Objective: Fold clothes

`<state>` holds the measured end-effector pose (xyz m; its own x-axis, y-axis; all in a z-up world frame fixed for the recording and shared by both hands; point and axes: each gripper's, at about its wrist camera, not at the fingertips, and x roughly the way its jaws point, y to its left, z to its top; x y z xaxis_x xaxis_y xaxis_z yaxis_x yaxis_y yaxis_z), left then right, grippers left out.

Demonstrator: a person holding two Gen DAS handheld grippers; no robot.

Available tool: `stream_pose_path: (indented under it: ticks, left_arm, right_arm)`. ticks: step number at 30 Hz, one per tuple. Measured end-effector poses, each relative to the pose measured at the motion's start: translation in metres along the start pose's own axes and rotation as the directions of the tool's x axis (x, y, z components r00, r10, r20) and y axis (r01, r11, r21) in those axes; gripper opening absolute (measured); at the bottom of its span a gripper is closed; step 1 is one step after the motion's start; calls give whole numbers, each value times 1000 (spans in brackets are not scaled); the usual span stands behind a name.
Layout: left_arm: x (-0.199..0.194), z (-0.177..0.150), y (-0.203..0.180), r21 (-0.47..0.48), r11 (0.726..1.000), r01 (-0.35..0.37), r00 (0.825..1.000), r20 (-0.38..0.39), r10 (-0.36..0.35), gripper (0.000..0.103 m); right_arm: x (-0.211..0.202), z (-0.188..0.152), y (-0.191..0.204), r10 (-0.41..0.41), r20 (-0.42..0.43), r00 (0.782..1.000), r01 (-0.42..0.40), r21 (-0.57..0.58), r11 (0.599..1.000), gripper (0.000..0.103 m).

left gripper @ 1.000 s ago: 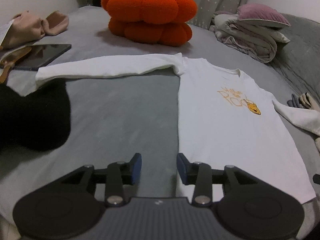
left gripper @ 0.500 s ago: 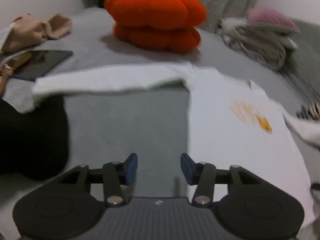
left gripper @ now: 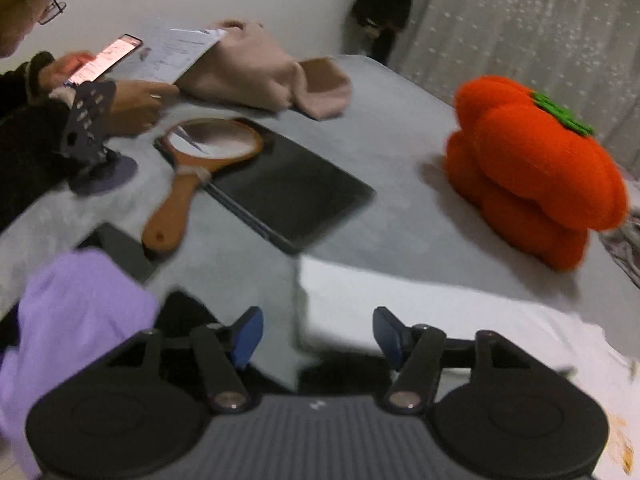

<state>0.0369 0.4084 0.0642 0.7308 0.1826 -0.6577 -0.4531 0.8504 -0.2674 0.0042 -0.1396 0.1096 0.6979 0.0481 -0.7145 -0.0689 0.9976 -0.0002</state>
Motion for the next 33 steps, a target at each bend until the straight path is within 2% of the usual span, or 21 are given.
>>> stream_pose_path:
  ticks: [4,5,6,8,11,16,19,28,31,32,33]
  left_arm:
    - [29,1,-2,-49,999,18,998,-56,-20,64]
    - [34,0,-6,-45,999,21,997,-73,-24,59]
    - [39,-2,-10,-41,999,23,996,-90,-27,43]
    - [45,-5,-17,-16,1000,14,994,-107,-15,25]
    - [38,-5,-21,-2,1000,17,996,-82,-17,11]
    - [8,7,-5,-55,998,-3,1000,23,4,11]
    - [2,8,-7,-14,1000,-22,997,75,23,11]
    - [24,7,-5,23,997,-78,995,61,76,11]
    - [34,0,-13,104,990,-90,996,32,87,21]
    - [34,-1,-14,119,986,-117,993,34,114,32]
    - [35,-1,-14,133,981,-144,989,37,140,38]
  right_arm:
    - [1,-5,10,0,3,1000,1,-42,999,39]
    - [1,-5,10,2,4,1000,-1,-39,999,39]
    - [2,-5,11,5,5,1000,-5,-31,1000,39]
    - [2,-5,11,3,7,1000,-3,-22,1000,39]
    - [1,-8,13,-1,12,1000,1,-16,1000,39]
    - [-4,-9,11,-3,32,999,3,0,1000,39]
    - [-7,-7,9,7,48,999,-8,20,1000,39]
    - [-9,-9,3,15,57,998,-18,50,999,39]
    - [-7,-9,3,27,51,998,-29,56,998,39]
    - [-7,-10,4,31,48,998,-34,57,998,39]
    - [-7,-10,4,34,47,998,-37,56,998,39]
